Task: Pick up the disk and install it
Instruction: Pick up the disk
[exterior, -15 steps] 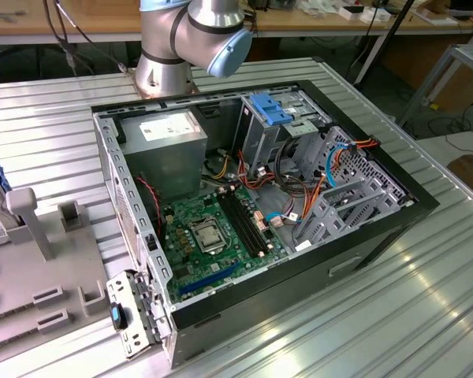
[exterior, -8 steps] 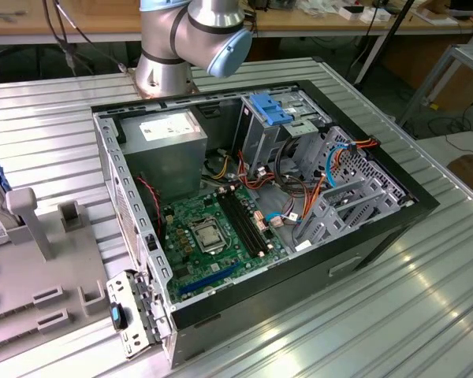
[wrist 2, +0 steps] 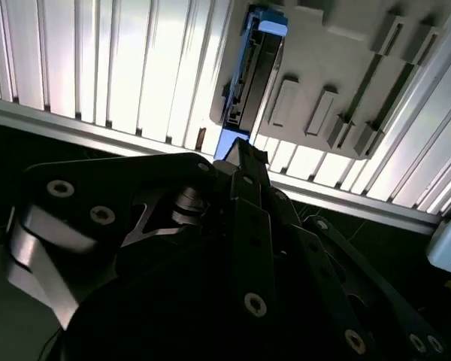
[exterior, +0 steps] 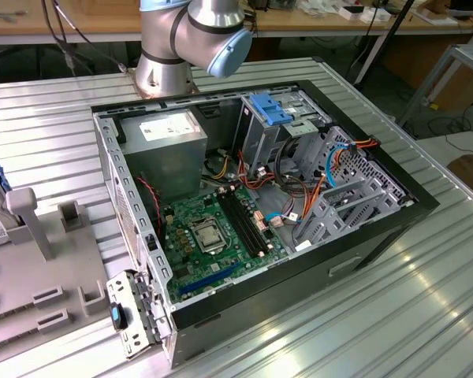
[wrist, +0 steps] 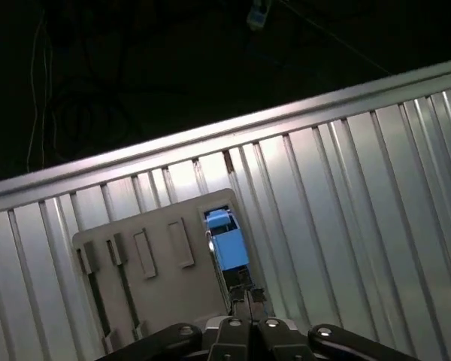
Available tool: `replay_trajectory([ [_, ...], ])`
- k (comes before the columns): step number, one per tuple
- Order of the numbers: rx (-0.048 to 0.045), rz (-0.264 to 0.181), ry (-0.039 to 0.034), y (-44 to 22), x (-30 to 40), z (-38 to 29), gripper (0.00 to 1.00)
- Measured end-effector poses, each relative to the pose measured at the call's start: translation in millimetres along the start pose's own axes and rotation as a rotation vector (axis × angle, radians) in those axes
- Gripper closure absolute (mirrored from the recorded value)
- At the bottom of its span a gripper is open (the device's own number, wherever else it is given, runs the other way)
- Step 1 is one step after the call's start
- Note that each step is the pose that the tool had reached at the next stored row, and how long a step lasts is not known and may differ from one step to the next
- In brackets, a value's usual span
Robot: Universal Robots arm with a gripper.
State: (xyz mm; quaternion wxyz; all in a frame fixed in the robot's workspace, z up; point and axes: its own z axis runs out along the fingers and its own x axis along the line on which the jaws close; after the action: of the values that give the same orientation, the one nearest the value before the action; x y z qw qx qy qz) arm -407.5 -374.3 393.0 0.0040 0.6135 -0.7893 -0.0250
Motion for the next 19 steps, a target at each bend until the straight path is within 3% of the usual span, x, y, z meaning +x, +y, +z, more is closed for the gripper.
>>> replay_trajectory([
  [2,-0.0007,-0.033,0.0014,0.1,0.0,0.0,0.89],
  [6,-0.0041,-0.176,0.0095,0.6,0.3,-0.1,0.89],
  [10,-0.0023,-0.209,0.0129,2.6,1.2,0.1,0.89],
  [13,0.0114,-0.242,0.0178,3.2,2.0,0.2,0.89],
  [17,0.0104,-0.308,0.0205,4.1,2.8,0.5,0.89],
  [18,0.0215,-0.312,0.0256,10.7,4.8,1.1,0.89],
  [19,0.0238,-0.312,0.0279,12.2,5.3,1.5,0.83],
])
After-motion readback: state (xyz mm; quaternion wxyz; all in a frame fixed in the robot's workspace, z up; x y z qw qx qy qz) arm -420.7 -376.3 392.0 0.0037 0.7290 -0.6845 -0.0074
